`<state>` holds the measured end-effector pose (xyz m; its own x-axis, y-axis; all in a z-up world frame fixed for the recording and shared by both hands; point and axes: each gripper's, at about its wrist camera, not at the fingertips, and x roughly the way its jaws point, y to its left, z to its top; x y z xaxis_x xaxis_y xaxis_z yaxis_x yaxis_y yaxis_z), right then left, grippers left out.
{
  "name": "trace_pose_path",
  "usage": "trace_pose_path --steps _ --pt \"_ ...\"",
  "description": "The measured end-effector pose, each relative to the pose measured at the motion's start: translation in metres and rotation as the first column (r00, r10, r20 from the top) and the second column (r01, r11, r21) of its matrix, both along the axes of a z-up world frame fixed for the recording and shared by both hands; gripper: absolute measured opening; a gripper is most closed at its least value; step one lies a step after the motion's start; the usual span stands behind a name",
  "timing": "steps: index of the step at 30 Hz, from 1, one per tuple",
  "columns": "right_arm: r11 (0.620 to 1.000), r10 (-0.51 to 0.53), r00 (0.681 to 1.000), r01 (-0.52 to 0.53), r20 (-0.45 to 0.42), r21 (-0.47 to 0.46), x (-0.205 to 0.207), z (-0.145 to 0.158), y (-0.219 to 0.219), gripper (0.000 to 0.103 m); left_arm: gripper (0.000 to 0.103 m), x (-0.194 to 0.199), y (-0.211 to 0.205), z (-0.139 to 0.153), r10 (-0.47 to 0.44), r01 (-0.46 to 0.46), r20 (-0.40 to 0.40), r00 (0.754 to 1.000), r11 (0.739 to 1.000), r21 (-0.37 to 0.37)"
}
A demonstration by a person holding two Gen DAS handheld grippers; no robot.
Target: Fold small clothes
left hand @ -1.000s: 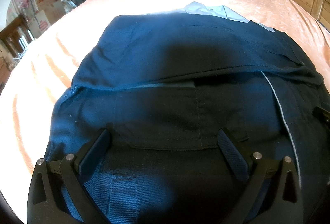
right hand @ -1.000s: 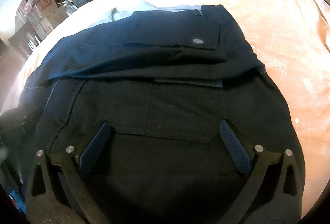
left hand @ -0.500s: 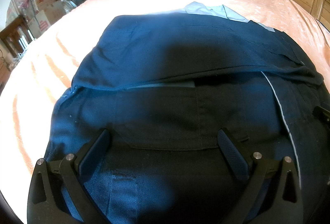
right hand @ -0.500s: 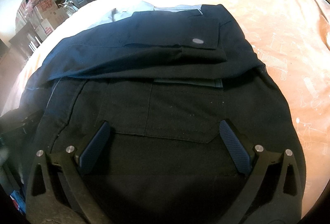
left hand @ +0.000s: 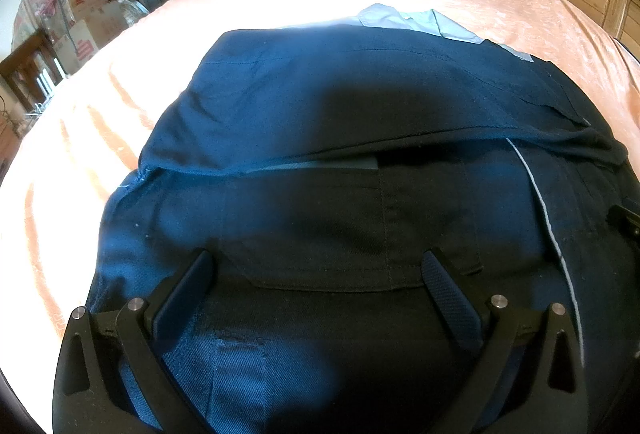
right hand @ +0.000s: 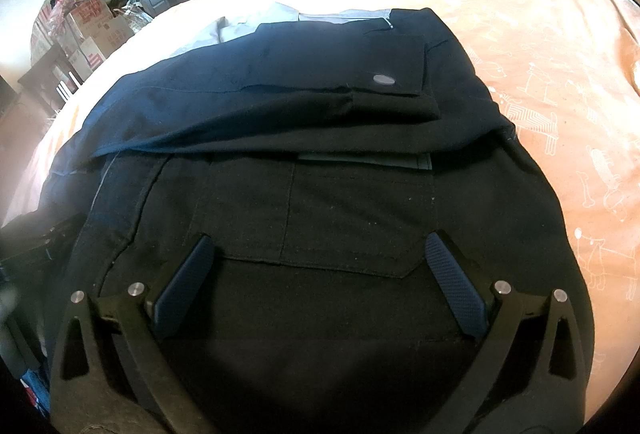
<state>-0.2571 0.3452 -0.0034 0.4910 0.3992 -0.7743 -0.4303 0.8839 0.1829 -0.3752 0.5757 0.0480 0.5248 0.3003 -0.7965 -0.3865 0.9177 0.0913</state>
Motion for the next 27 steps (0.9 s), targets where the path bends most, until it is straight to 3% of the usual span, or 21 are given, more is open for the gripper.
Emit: trace_pose_path --steps 17,22,25,27 --pt "1.0 0.0 1.0 0.0 -0.006 -0.004 0.0 0.0 0.001 0.103 0.103 0.0 0.0 -0.001 0.0 0.0 -0.006 1.0 1.0 -0.001" --pt "1.0 0.025 0.995 -0.025 -0.097 -0.007 0.009 0.013 -0.002 0.103 0.103 -0.001 0.003 0.0 -0.003 0.003 -0.022 1.0 1.0 -0.009" --pt "0.997 0.046 0.987 -0.035 -0.156 0.07 0.004 0.032 -0.019 0.103 0.103 -0.004 0.0 0.002 -0.008 0.007 -0.027 1.0 1.0 -0.009" --pt "0.995 0.03 0.989 -0.016 -0.147 0.098 -0.004 0.044 -0.035 0.103 0.103 -0.01 -0.004 0.004 -0.005 0.005 -0.03 1.0 1.0 -0.001"
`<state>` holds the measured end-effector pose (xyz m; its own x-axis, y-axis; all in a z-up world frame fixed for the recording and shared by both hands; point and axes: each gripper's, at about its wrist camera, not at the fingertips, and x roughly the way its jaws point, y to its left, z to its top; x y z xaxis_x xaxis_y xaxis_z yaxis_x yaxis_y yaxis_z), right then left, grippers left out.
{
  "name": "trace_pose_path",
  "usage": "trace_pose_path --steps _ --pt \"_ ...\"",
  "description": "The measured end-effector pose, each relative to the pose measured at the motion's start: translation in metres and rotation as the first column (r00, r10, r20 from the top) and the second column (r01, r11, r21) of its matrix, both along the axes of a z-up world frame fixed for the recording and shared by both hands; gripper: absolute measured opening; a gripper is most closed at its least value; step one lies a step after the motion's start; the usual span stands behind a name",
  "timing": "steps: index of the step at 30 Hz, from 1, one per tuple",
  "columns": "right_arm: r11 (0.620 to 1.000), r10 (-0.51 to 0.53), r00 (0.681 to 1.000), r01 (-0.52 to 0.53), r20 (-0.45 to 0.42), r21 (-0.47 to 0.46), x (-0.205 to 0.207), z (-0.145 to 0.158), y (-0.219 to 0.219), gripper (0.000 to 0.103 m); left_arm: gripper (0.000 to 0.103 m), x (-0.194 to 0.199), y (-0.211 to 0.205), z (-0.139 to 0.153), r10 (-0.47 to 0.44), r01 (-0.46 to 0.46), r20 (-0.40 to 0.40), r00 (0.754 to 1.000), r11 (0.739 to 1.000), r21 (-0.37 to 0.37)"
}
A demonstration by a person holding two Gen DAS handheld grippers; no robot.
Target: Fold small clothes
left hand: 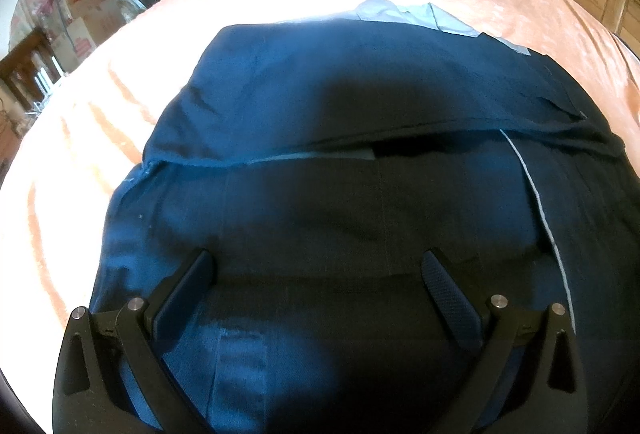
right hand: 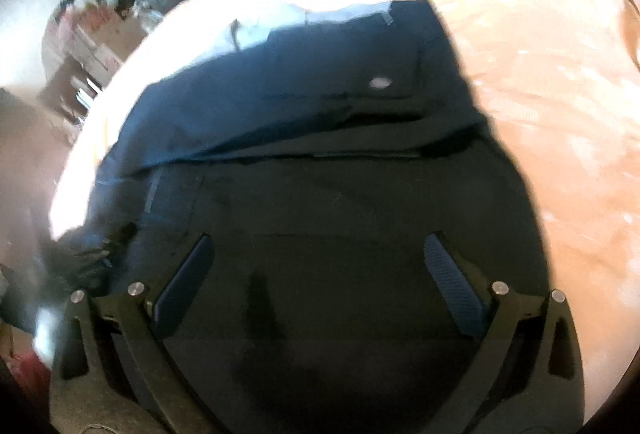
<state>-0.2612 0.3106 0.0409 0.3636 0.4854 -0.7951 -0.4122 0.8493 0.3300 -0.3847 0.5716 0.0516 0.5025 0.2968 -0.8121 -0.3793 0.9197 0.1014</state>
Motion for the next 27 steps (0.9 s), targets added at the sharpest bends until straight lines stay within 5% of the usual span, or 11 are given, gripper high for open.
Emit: trace_pose_path --steps 4,10,13,17,21,27 --pt "0.999 -0.033 0.999 0.034 0.038 -0.016 -0.025 0.01 -0.033 0.103 0.103 -0.01 -0.01 0.002 0.008 -0.008 0.0 1.0 1.0 0.029" --pt "0.995 -0.072 0.997 0.069 -0.033 -0.075 -0.046 -0.026 -0.067 0.103 0.103 -0.032 -0.014 0.004 0.01 -0.009 0.02 1.0 1.0 -0.011" --pt "0.998 -0.037 0.999 0.039 0.034 -0.051 -0.055 -0.031 -0.071 0.103 0.103 -0.039 -0.013 0.007 0.009 -0.008 0.019 1.0 0.999 -0.043" --pt "0.997 0.005 0.994 0.004 0.106 -0.08 -0.062 -0.037 -0.065 0.103 0.103 -0.058 -0.004 0.018 0.016 -0.01 0.048 0.999 0.99 -0.141" --pt "0.994 0.041 0.995 -0.031 0.089 -0.106 -0.057 -0.035 -0.065 0.103 0.097 -0.088 0.02 0.041 0.079 -0.044 0.117 0.99 0.96 -0.275" --pt "0.998 0.052 0.998 -0.052 0.02 0.028 -0.067 -0.01 -0.108 0.099 0.096 -0.172 0.071 0.083 0.173 -0.082 0.23 0.958 0.931 -0.355"
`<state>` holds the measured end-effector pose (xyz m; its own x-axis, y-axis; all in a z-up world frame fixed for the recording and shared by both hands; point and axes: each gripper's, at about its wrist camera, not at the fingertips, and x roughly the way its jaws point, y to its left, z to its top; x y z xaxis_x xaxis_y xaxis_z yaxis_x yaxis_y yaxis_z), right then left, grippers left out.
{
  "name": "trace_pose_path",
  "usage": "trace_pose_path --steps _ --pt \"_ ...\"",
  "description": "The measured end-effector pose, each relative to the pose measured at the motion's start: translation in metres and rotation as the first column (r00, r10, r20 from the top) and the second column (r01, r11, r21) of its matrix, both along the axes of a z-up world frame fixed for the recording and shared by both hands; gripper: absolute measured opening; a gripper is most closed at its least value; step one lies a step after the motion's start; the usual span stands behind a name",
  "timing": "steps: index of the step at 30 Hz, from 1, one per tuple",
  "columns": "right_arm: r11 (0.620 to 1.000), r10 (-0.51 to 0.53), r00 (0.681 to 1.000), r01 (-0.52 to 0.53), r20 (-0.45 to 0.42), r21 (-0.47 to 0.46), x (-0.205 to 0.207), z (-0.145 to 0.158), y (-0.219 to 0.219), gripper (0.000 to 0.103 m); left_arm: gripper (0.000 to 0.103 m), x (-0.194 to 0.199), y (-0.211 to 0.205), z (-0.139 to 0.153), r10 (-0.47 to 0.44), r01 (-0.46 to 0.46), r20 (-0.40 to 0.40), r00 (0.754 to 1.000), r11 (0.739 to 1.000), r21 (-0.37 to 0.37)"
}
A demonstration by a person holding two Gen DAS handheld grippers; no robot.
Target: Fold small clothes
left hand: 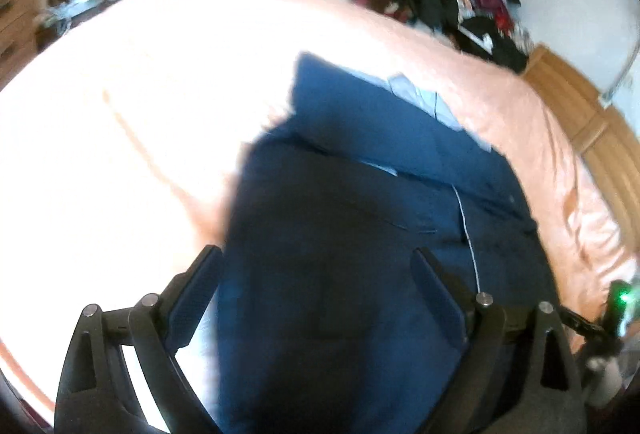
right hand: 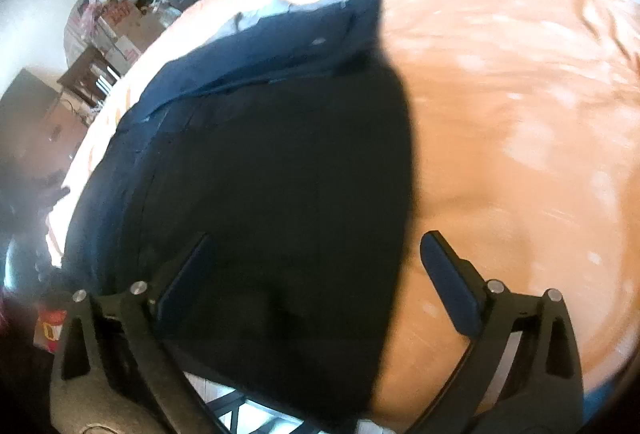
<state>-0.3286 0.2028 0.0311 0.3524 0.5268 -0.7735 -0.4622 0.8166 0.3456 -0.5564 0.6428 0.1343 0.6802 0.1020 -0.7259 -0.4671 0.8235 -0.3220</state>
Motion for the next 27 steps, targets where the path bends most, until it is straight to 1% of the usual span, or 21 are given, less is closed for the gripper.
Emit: trace_pose_path --steps 1,2,3,4,6,7,8,10,12,13,15,16,18,21,23,25,27 --pt "1.0 -0.014 1.0 0.015 -0.012 0.019 -0.003 0.002 -0.01 0.097 0.096 -0.016 0.006 0.0 -0.01 0.01 -0.006 1.0 1.0 -0.01" --pt "0.999 -0.029 0.999 0.031 -0.034 0.038 -0.005 0.001 -0.02 0.094 0.095 -0.023 0.009 -0.002 -0.019 0.018 -0.014 1.0 1.0 -0.015" --pt "0.998 -0.036 0.998 0.038 -0.06 0.048 -0.007 0.0 -0.027 0.093 0.091 -0.036 0.011 -0.008 -0.037 0.036 -0.036 0.999 0.999 -0.025" --pt "0.998 -0.032 0.995 0.038 -0.091 0.057 -0.01 -0.004 -0.032 0.089 0.08 -0.048 0.012 -0.016 -0.058 0.056 -0.06 0.996 0.997 -0.044" --pt "0.998 -0.003 0.989 0.011 -0.151 0.056 -0.015 -0.016 -0.035 0.078 0.068 -0.06 0.009 -0.03 -0.085 0.078 -0.084 0.993 0.994 -0.082" --pt "0.999 0.008 0.988 -0.002 -0.155 0.038 -0.018 -0.019 -0.034 0.068 0.067 -0.065 0.005 -0.036 -0.095 0.088 -0.079 0.992 0.992 -0.086" --pt "0.999 0.02 0.988 -0.016 -0.153 0.028 -0.021 -0.02 -0.033 0.066 0.067 -0.071 0.0 -0.039 -0.105 0.099 -0.066 0.992 0.991 -0.086" --pt "0.998 0.041 0.984 -0.032 -0.173 0.057 -0.023 -0.02 -0.033 0.065 0.067 -0.075 -0.007 -0.039 -0.128 0.123 -0.049 0.991 0.988 -0.099" --pt "0.996 0.064 0.979 -0.053 -0.192 0.066 -0.024 -0.02 -0.03 0.065 0.066 -0.073 -0.014 -0.041 -0.165 0.16 -0.048 0.985 0.982 -0.105" --pt "0.996 0.08 0.976 -0.068 -0.203 0.064 -0.026 -0.023 -0.028 0.065 0.064 -0.071 -0.019 -0.041 -0.187 0.181 -0.053 0.981 0.978 -0.103" --pt "0.992 0.116 0.963 -0.103 -0.241 0.066 -0.028 -0.029 -0.02 0.065 0.062 -0.068 -0.027 -0.044 -0.236 0.228 -0.074 0.969 0.969 -0.098" --pt "0.99 0.138 0.953 -0.122 -0.269 0.075 -0.03 -0.033 -0.016 0.065 0.062 -0.069 -0.03 -0.045 -0.249 0.24 -0.077 0.965 0.965 -0.102" --pt "0.988 0.154 0.948 -0.14 -0.277 0.07 -0.034 -0.036 -0.012 0.066 0.062 -0.07 -0.032 -0.047 -0.265 0.255 -0.072 0.961 0.959 -0.123" --pt "0.987 0.151 0.944 -0.126 -0.292 0.101 -0.032 -0.04 -0.011 0.069 0.061 -0.07 -0.034 -0.047 -0.271 0.261 -0.054 0.961 0.954 -0.148" --pt "0.983 0.168 0.94 -0.136 -0.297 0.126 -0.033 -0.038 -0.007 0.069 0.053 -0.07 -0.034 -0.049 -0.276 0.265 -0.049 0.96 0.95 -0.166" --pt "0.978 0.191 0.937 -0.155 -0.294 0.141 -0.036 -0.033 -0.003 0.069 0.038 -0.071 -0.037 -0.049 -0.289 0.277 -0.049 0.956 0.945 -0.172" --pt "0.976 0.197 0.934 -0.16 -0.298 0.145 -0.035 -0.036 -0.005 0.069 0.034 -0.07 -0.036 -0.052 -0.282 0.269 -0.057 0.958 0.948 -0.168"
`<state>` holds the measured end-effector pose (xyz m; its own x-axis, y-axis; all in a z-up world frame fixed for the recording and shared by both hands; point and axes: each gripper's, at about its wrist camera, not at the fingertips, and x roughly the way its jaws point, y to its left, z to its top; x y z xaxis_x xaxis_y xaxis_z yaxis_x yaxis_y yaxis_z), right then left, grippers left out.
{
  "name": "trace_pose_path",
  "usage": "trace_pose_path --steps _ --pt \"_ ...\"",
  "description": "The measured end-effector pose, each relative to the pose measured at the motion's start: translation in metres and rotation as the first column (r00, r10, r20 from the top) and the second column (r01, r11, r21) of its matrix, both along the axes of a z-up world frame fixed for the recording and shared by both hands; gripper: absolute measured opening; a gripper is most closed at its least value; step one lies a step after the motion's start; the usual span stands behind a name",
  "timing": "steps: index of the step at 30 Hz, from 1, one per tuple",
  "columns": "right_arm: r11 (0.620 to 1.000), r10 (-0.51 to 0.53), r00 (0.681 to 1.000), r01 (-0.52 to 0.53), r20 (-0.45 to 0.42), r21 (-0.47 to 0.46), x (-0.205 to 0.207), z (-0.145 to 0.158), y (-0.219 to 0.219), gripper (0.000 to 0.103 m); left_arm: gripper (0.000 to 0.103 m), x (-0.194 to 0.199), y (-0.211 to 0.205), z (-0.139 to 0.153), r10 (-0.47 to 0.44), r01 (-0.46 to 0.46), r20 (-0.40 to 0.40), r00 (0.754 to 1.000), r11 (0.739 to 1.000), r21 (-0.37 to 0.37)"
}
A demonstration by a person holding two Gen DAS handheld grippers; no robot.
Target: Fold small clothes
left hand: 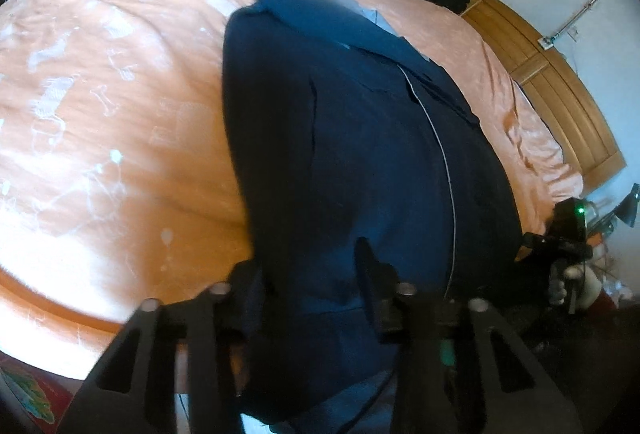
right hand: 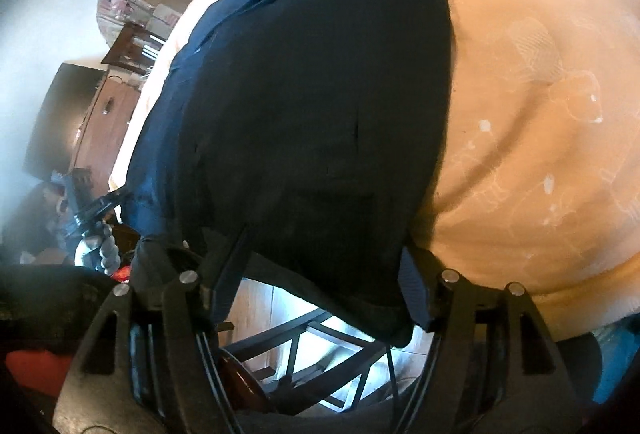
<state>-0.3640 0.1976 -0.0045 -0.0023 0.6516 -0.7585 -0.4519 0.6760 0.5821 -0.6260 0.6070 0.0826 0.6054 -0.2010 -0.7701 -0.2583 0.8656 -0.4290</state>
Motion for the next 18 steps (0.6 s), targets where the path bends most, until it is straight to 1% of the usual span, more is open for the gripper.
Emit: trace_pose_path --steps 1,2,3,4,5,6,7,8,9,10,11,12,14,16,17,18 --pt "1.0 -0.005 1.0 0.005 -0.008 -0.013 0.003 -0.006 0.001 0.069 0.033 -0.001 0.003 -0.002 0.008 -0.008 -0.005 1.0 1.0 0.001" --pt "1.0 -0.005 1.0 0.005 -0.005 -0.011 0.004 -0.008 0.003 0.071 0.031 -0.001 0.007 -0.006 0.028 -0.028 -0.01 1.0 0.999 0.016" --pt "1.0 0.004 1.0 -0.004 0.006 -0.011 0.003 -0.008 0.007 0.074 0.028 -0.001 0.009 -0.011 0.035 -0.035 0.006 0.999 0.999 0.013" --pt "1.0 0.017 1.0 -0.016 0.019 -0.021 0.002 -0.006 0.01 0.076 0.03 -0.002 0.009 -0.014 0.032 -0.032 0.021 0.999 0.999 0.007" --pt "0.998 0.028 0.999 -0.026 0.034 -0.049 0.0 -0.004 0.014 0.069 0.03 -0.003 0.008 -0.014 0.032 -0.032 0.022 0.999 0.999 0.012" --pt "0.998 0.04 0.999 -0.037 0.035 -0.058 -0.002 0.001 0.019 0.058 0.025 -0.002 0.005 -0.012 0.029 -0.029 0.013 0.999 1.0 0.011" --pt "0.999 0.038 0.999 -0.037 0.025 -0.019 -0.002 0.008 0.015 0.023 0.021 0.0 0.003 -0.01 0.029 -0.029 0.009 1.0 1.0 -0.012" --pt "0.998 0.011 1.0 -0.012 0.018 0.063 0.001 0.021 0.009 0.006 0.009 0.002 0.004 -0.004 0.036 -0.034 0.029 0.999 0.997 -0.076" --pt "0.988 -0.007 1.0 0.006 0.008 0.155 0.006 0.036 0.002 0.005 0.005 0.003 0.006 0.008 0.042 -0.027 0.085 0.996 0.986 -0.165" --pt "0.975 -0.022 1.0 0.018 0.016 0.224 0.01 0.052 -0.001 0.005 0.005 0.004 0.008 0.016 0.042 -0.019 0.117 0.992 0.981 -0.193" --pt "0.959 -0.024 0.999 0.016 0.025 0.284 0.015 0.069 -0.002 0.005 0.005 0.008 0.012 0.03 0.048 -0.01 0.162 0.986 0.975 -0.224" --pt "0.945 -0.022 0.999 0.007 0.041 0.327 0.021 0.083 0.0 0.005 0.005 0.013 0.02 0.049 0.061 -0.003 0.218 0.974 0.967 -0.255" --pt "0.923 -0.033 0.997 0.002 0.075 0.384 0.041 0.109 0.006 0.005 0.005 0.028 0.04 0.084 0.102 -0.007 0.317 0.943 0.958 -0.286" --pt "0.894 -0.063 0.995 0.02 0.081 0.448 0.071 0.127 0.012 0.005 0.005 0.048 0.059 0.108 0.136 -0.015 0.374 0.918 0.951 -0.308" --pt "0.883 -0.08 0.993 0.032 0.084 0.469 0.09 0.134 0.015 0.005 0.005 0.065 0.072 0.12 0.156 -0.027 0.393 0.906 0.949 -0.314" --pt "0.878 -0.097 0.991 0.043 0.09 0.477 0.111 0.139 0.02 0.006 0.005 0.082 0.083 0.128 0.168 -0.042 0.402 0.9 0.952 -0.305"
